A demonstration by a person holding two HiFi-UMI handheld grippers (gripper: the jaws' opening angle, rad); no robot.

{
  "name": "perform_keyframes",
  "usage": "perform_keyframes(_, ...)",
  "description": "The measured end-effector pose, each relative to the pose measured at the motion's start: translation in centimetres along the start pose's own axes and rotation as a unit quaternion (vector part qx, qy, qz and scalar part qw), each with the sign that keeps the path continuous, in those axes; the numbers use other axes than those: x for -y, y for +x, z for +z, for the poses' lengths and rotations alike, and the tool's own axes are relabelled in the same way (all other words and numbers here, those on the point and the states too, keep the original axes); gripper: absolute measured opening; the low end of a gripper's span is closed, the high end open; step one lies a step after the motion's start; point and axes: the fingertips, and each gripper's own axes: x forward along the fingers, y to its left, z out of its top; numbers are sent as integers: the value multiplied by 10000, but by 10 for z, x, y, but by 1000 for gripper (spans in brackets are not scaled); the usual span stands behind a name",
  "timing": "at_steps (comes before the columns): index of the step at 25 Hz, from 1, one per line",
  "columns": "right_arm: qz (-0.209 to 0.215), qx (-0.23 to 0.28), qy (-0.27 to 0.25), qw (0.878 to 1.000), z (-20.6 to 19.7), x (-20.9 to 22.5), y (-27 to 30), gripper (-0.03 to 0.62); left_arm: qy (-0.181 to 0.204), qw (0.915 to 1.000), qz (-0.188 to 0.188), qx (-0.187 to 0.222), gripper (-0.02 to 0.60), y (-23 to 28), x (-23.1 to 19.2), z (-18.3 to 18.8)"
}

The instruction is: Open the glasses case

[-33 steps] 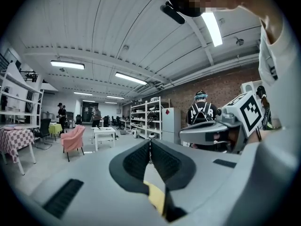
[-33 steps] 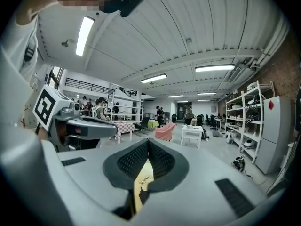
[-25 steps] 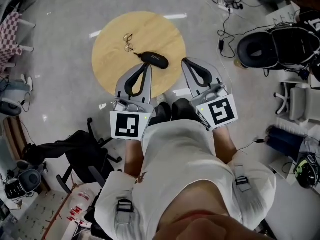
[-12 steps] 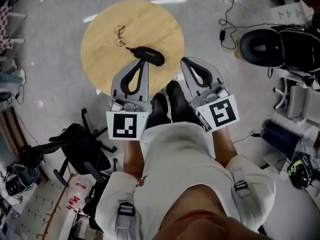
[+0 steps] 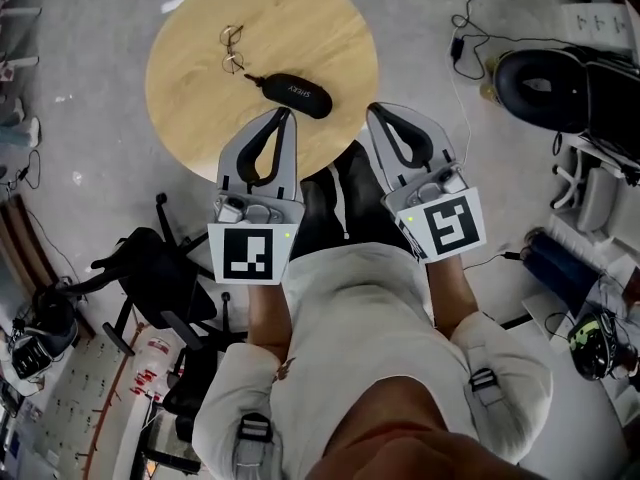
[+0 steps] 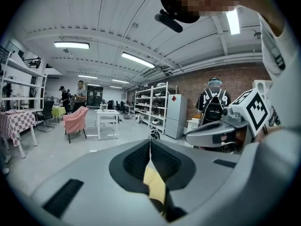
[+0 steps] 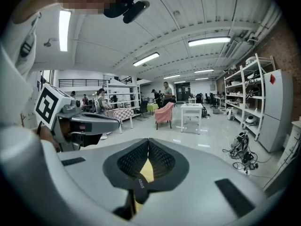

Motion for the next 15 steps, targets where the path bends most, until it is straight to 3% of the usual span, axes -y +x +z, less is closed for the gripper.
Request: perform_keyframes(15,194,-285,341,9988,-62,-13,50,20,-123,9991,167,-368,23,24,-33,-73)
